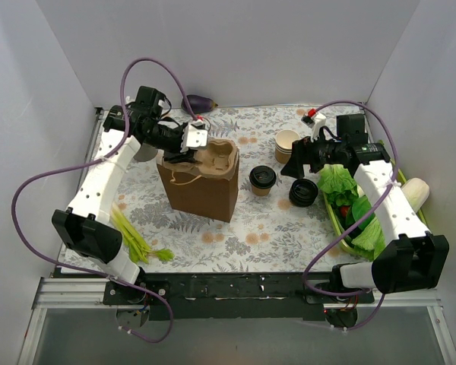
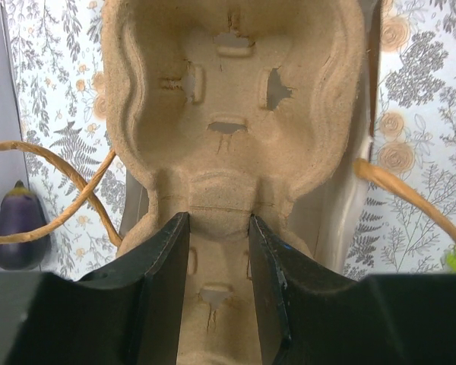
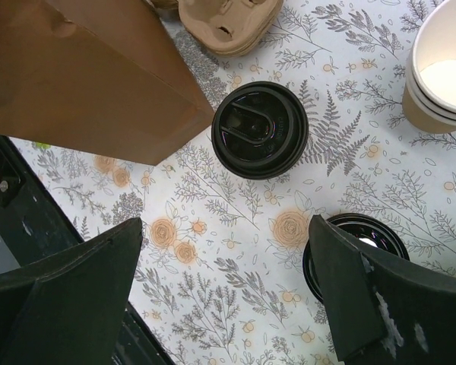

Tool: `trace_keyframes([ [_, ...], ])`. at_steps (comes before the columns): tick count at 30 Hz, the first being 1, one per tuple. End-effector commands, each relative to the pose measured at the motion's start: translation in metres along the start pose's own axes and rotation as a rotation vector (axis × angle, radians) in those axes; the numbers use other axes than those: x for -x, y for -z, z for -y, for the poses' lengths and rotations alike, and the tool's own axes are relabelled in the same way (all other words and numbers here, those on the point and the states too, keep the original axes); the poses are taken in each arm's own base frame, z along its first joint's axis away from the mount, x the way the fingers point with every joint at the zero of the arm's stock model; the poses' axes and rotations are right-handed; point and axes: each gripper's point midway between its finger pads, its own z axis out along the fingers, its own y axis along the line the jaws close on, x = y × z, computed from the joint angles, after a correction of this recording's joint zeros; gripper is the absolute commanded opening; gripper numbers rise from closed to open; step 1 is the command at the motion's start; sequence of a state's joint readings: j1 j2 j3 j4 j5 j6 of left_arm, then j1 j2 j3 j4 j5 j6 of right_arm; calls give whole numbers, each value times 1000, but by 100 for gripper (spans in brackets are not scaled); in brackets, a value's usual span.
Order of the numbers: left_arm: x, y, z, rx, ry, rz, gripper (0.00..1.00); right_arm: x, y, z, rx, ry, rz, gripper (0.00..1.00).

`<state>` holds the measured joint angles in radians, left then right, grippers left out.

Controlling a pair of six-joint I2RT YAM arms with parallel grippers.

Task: Pack the takeout coffee

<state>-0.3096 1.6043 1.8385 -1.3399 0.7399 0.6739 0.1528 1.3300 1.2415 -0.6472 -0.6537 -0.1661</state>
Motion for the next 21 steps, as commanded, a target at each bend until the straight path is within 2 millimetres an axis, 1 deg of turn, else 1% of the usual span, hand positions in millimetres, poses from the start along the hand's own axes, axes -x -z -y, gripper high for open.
trace_keyframes([
  [1,-18,-3,8,-38,-2,-59,0,8,7,-4,0,25,45,98],
  [4,-23,-7,11,-54,-23,-81,0,5,6,-4,6,20,42,98],
  [6,-27,-12,16,-76,-39,-99,0,3,5,-5,11,14,40,98],
  [13,-29,-27,32,-137,-53,-132,0,-4,5,-5,15,2,33,98],
  [14,-28,-29,36,-147,-59,-136,0,-5,6,-6,20,2,35,98],
  [15,-33,-31,43,-164,-54,-154,0,-8,5,-5,18,-3,31,98],
  [19,-40,-36,56,-197,-48,-198,0,-10,5,-6,23,-12,34,98],
  [21,-40,-35,55,-188,-21,-207,0,-11,6,-6,21,-13,35,98],
])
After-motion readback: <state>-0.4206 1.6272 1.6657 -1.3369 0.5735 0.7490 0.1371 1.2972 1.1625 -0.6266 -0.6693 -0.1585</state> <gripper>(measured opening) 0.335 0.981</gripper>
